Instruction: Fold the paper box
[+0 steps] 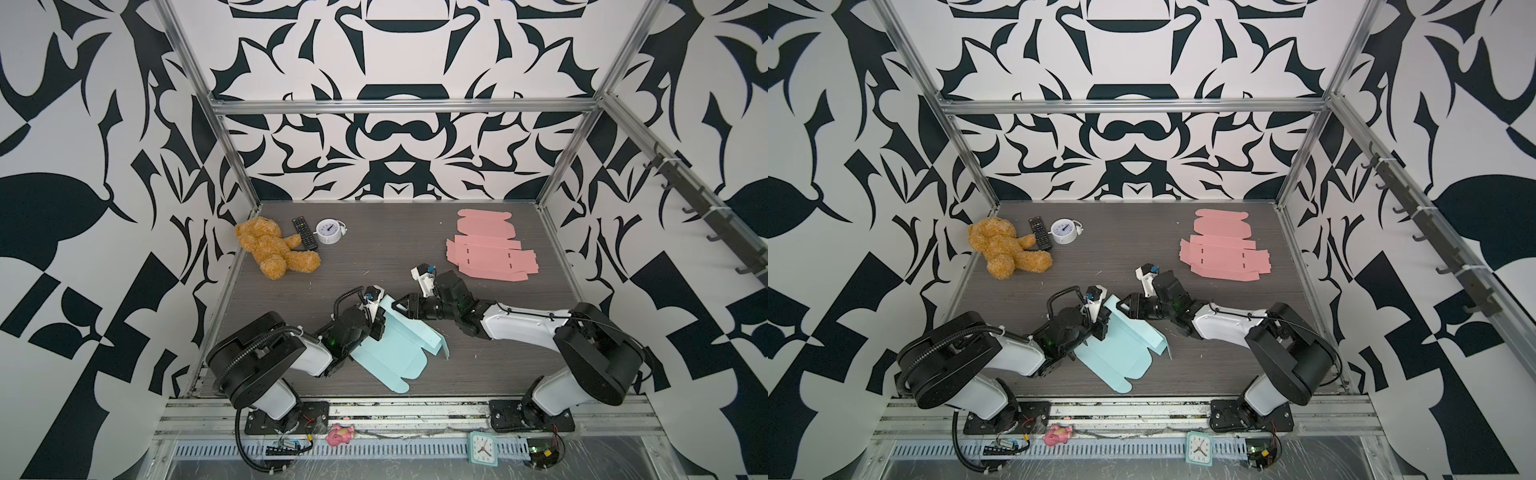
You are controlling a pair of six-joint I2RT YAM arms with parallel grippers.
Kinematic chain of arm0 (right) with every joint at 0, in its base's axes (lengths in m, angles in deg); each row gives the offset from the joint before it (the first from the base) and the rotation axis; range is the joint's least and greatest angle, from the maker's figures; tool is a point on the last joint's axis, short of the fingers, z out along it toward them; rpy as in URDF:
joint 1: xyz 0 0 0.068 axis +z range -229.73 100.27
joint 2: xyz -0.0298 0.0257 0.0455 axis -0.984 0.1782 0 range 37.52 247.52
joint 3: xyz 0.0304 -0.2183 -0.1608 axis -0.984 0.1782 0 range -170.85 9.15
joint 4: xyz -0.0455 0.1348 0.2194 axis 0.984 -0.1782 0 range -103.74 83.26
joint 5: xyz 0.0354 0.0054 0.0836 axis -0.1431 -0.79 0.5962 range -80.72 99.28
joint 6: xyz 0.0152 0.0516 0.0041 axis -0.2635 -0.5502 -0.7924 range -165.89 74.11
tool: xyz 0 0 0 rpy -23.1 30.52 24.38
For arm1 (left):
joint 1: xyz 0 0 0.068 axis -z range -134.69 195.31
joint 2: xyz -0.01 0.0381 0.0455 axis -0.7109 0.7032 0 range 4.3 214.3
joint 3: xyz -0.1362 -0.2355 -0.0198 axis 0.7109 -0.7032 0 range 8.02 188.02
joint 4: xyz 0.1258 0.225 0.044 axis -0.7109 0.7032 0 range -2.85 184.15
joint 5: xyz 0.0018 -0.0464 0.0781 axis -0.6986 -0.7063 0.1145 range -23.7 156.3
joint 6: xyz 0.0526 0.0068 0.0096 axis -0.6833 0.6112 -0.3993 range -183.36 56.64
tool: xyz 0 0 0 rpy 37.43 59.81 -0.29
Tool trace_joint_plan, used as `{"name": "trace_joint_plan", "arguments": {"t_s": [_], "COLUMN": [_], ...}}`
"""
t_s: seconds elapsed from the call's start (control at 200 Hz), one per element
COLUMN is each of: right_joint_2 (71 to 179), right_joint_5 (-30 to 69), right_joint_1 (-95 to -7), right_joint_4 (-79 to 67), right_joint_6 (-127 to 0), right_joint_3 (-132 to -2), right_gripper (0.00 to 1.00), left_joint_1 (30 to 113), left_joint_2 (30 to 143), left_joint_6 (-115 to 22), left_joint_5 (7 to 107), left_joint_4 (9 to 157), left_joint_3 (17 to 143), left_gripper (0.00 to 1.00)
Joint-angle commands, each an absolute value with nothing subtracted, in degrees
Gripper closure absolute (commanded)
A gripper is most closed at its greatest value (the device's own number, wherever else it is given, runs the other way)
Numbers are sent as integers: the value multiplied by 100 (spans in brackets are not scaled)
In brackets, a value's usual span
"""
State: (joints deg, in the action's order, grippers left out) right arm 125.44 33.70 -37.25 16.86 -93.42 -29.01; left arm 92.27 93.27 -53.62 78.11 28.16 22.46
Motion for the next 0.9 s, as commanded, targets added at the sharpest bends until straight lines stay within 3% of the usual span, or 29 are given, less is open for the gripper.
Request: {"name": "trace_joint_plan", "arguments": {"t_s": [0.0, 0.235, 0.435, 0.67, 0.895], "right_joint_2": [12369, 12239, 12212, 12052, 11293], "right_joint_5": [3562, 3447, 3442, 3464, 3037], "right_joint_1": [-3640, -3645, -3640, -3641, -3640], "right_joint_4": [1708, 1620, 1607, 1482, 127], "right_joint_6": [-9495, -9432, -9437, -9354, -8647], "right_joint_3": [-2790, -2706, -2697, -2741, -3150], "right_gripper": [53, 53, 53, 53, 44], "left_joint_1": [9243, 9260, 9286, 9328, 9330], "left_joint_2": [9215, 9041, 9008, 8961, 8576], "left_joint_6": [-5145, -5079, -5077, -5020, -4506], "left_joint_5": [7836, 7854, 7817, 7798, 7826], "left_joint_4": [2703, 2703, 2703, 2720, 3490], "left_joint_3": [2176, 2087, 2110, 2050, 2050], "left_gripper": [84, 78, 88, 90, 88]}}
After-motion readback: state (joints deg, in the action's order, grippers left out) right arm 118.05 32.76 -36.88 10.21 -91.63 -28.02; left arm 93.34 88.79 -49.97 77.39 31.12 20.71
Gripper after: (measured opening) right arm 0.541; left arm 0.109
